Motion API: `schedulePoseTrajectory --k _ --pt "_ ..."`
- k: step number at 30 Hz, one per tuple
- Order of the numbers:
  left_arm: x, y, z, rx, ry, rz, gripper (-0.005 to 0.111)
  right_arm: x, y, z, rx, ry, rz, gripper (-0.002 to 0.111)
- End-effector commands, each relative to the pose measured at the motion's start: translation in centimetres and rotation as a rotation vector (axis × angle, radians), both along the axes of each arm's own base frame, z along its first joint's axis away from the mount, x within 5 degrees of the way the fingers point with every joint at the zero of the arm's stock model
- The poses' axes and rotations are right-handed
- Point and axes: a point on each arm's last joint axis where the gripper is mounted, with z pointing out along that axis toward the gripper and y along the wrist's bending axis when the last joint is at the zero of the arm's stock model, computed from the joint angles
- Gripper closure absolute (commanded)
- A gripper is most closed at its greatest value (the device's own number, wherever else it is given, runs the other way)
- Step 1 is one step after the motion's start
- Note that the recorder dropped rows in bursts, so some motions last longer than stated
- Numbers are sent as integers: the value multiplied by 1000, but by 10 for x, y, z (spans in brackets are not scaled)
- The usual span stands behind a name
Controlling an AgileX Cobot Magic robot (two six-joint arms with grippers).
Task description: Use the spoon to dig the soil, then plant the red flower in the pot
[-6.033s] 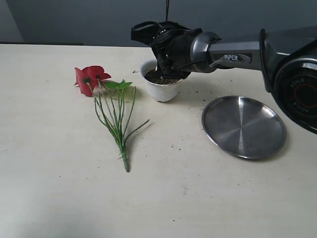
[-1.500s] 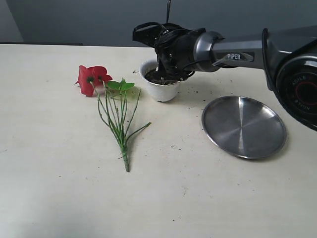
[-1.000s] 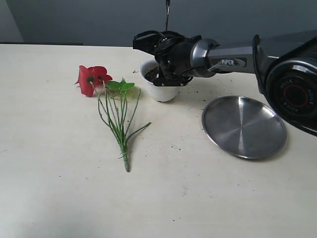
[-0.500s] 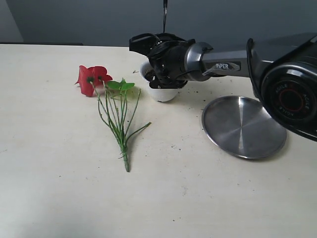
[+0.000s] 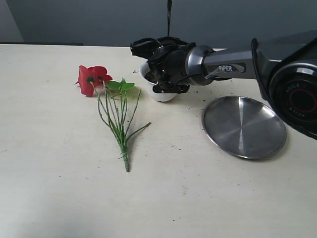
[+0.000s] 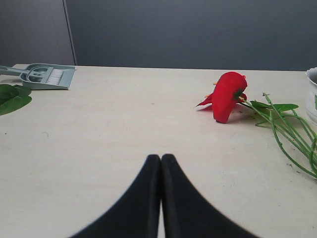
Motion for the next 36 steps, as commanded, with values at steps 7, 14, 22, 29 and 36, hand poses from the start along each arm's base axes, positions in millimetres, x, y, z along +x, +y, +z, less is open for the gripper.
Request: schedulePoseTrajectory --k 7,14,22,29,36 --pt "0 0 -1 3 -4 -2 106 -9 5 18 23 -26 17 109" --pt "0 0 -1 3 -4 -2 106 -9 3 26 26 -47 -2 109" --pt "0 0 -1 3 -4 -2 106 2 -1 34 48 -49 30 109" --pt "0 0 -1 3 -4 -2 106 14 -6 43 44 -72 27 109" --pt "0 0 -1 3 -4 -2 106 17 -7 28 25 -45 30 109"
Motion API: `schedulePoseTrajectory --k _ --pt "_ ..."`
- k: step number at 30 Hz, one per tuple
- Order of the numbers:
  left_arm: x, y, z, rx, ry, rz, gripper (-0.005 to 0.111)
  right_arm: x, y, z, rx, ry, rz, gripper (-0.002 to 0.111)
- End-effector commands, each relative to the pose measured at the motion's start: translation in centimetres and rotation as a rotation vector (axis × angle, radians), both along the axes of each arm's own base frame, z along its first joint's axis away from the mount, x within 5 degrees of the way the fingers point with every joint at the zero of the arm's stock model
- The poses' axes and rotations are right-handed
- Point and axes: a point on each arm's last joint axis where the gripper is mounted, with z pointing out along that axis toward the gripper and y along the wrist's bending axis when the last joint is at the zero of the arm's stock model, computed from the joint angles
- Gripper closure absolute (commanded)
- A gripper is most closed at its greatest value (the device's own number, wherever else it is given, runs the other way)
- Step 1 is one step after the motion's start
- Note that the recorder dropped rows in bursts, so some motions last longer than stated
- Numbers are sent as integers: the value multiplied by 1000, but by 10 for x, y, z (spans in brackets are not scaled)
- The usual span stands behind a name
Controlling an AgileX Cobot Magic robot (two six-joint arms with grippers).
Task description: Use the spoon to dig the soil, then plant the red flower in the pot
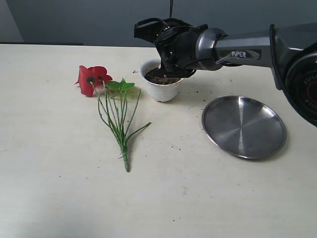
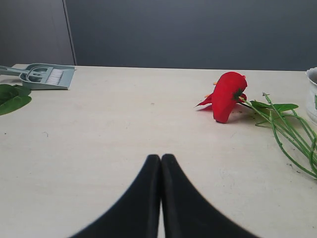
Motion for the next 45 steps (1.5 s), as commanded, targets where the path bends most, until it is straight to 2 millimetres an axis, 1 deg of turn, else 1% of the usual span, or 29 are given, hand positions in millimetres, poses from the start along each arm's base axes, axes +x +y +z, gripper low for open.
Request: schedulePoseTrajectory --k 1,9,11,16,18,21,24,31,34,40,45 --pt "0 0 -1 3 -4 -2 106 4 -1 -4 -20 -1 7 109" --pt "0 0 -1 3 -4 -2 106 6 2 0 -4 -5 22 109" --pt "0 0 -1 3 -4 -2 106 7 3 -6 -7 4 28 109" --pt "0 0 -1 3 -4 -2 106 9 5 -27 -32 32 27 109" --pt "0 0 -1 3 -4 -2 106 9 5 -31 -30 38 23 109" --pt "0 0 -1 3 -4 -2 106 2 12 -33 -23 50 35 109" --pt "0 0 -1 3 -4 -2 106 -1 14 -34 -27 50 21 109" --pt "0 0 -1 3 -4 -2 106 -9 4 -42 -80 62 5 109" --pt "0 0 -1 3 -4 -2 106 -14 2 -42 -92 68 10 109" --pt "0 0 -1 3 -4 -2 106 -19 7 -39 -63 64 15 109" --pt "0 0 -1 3 -4 -2 106 -18 5 -38 -70 49 -10 109"
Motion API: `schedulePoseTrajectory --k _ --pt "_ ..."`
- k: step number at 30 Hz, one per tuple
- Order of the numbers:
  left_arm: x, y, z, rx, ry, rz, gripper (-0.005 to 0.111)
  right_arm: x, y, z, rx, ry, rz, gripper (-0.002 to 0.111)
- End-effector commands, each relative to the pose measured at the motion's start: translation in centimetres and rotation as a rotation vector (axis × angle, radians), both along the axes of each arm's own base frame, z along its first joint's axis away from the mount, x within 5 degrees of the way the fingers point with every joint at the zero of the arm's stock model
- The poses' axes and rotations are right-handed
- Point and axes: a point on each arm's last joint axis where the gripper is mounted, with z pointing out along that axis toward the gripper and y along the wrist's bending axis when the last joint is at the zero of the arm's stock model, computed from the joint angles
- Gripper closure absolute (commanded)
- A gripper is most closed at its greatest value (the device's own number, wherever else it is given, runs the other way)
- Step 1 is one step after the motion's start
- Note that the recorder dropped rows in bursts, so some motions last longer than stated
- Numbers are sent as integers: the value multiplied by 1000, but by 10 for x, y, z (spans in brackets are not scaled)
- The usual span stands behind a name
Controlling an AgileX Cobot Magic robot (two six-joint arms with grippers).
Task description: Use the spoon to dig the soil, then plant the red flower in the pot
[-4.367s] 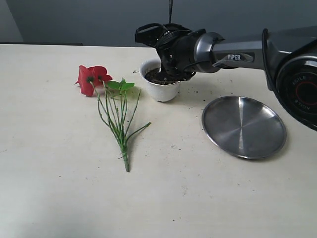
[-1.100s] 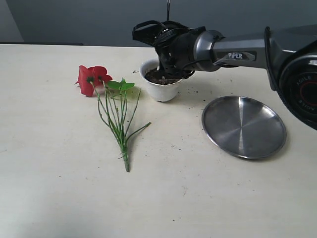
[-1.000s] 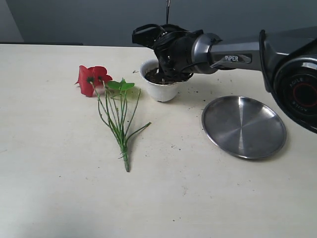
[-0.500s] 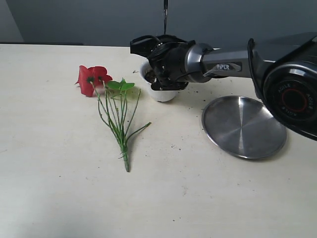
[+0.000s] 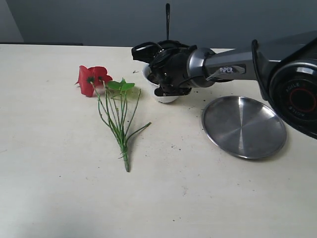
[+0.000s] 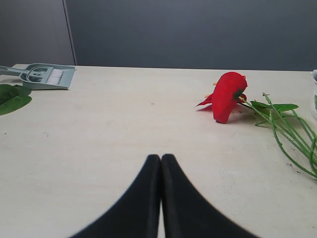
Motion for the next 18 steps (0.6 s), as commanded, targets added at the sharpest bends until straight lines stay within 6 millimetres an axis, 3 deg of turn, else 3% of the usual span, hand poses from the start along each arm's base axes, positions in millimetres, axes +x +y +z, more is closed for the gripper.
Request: schedulePoseTrajectory --k 1,18 --pt "0 0 -1 3 -4 -2 106 -2 -2 4 0 -14 -24 109" --pt "0 0 -1 3 -4 -2 106 -4 -2 33 59 -42 -11 109"
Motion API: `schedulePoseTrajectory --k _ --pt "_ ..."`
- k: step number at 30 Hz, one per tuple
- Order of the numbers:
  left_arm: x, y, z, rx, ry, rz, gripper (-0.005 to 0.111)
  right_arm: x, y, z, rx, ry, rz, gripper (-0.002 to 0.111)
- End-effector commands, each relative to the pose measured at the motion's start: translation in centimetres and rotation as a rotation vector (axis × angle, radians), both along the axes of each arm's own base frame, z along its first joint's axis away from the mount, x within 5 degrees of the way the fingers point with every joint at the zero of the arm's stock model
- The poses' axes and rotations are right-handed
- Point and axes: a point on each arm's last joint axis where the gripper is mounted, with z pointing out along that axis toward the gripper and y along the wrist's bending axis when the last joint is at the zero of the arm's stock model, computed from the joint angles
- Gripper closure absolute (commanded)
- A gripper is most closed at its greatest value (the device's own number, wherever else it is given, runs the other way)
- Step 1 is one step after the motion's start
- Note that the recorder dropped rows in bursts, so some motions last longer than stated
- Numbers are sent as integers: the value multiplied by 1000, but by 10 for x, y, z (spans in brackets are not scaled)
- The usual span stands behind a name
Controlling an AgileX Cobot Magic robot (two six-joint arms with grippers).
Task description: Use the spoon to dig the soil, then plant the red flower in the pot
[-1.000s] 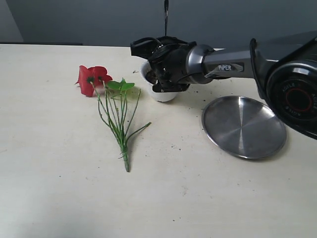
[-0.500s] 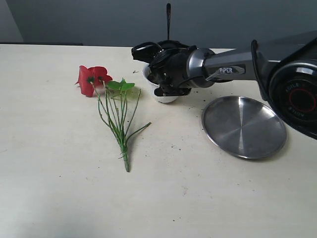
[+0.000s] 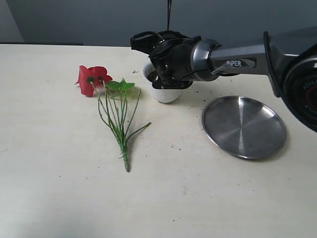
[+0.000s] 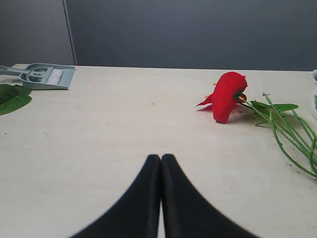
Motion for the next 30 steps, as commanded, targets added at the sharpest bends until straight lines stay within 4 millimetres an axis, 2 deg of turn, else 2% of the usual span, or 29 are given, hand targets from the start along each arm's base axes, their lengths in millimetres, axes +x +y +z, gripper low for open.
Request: schedulePoseTrajectory --k 1,11,16,30 --pt "0 0 -1 3 -4 -2 106 0 -1 7 6 -12 3 109" --pt "0 0 -1 3 -4 -2 106 19 -5 23 33 -31 31 109" --pt "0 0 -1 3 -4 -2 106 27 -12 14 13 -20 15 109" --pt "0 0 -1 3 -4 -2 106 28 -10 5 11 7 40 109"
